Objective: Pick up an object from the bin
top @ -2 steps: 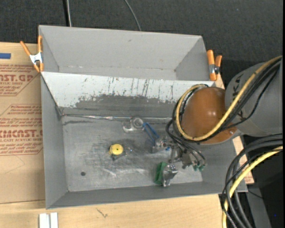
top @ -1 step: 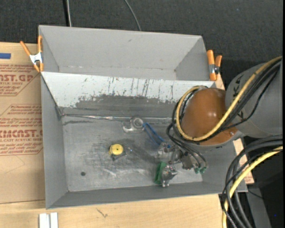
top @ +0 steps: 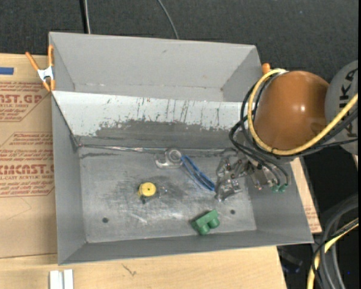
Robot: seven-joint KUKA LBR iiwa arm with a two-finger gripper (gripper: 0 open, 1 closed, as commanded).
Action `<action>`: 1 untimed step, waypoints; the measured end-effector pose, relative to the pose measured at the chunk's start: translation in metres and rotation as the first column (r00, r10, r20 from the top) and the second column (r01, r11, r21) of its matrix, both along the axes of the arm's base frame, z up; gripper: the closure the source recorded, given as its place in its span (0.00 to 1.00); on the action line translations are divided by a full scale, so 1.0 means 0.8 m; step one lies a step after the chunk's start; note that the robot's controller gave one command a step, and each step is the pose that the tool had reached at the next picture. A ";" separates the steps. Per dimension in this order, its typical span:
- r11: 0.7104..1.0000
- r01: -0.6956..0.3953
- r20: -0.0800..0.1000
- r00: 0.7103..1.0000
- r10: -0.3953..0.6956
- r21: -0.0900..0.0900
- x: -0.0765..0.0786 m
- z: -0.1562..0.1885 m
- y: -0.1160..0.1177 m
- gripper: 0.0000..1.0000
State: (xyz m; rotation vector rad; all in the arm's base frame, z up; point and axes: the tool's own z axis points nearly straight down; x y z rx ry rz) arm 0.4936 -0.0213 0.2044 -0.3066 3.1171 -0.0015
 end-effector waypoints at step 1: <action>0.976 -0.220 -0.009 0.975 0.220 0.002 -0.015 -0.117 0.010 1.00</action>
Offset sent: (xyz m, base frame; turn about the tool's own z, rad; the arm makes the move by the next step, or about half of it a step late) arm -0.0116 0.0072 -0.0916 -0.2215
